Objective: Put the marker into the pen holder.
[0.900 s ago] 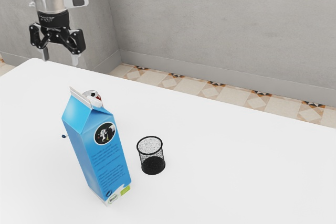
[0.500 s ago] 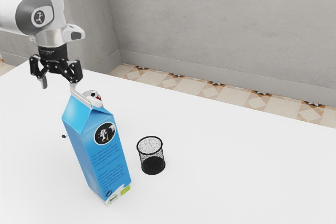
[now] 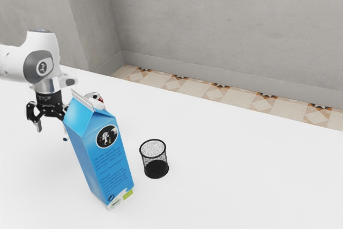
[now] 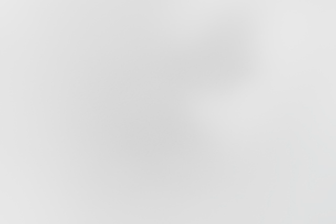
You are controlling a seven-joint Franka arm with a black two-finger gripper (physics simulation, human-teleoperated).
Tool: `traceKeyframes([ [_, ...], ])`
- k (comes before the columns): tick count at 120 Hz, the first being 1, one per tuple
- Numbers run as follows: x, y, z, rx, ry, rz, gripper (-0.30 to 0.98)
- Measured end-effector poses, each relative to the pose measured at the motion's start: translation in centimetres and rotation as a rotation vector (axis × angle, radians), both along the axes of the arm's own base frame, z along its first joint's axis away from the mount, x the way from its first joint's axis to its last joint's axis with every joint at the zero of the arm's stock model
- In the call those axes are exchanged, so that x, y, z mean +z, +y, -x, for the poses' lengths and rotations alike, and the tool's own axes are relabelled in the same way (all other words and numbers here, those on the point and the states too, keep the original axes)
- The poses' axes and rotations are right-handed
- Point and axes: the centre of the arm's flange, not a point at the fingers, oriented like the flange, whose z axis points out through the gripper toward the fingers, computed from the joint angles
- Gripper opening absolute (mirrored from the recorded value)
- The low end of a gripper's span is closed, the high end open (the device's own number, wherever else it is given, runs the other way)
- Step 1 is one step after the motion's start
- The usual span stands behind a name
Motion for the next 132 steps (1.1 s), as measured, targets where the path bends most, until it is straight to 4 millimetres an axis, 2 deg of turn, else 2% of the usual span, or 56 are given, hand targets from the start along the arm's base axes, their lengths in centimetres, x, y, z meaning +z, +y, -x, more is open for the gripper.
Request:
traceKeyframes([
  [13,-4.2,-0.2,-1.6,-0.034,-0.010,0.003,0.69],
  [37,-8.6,4.2,-2.7,-0.039,-0.083,-0.005,0.69],
  [54,-10.0,6.4,-6.0,-0.075,-0.150,-0.014,0.69],
  [64,-10.9,7.9,-7.1,-0.082,-0.175,-0.013,0.69],
  [89,-12.3,9.7,-8.7,-0.140,-0.208,-0.013,0.68],
  [123,-12.7,10.0,-9.2,-0.224,-0.224,-0.007,0.68],
  [132,-12.5,10.0,-9.2,-0.238,-0.228,-0.004,0.58],
])
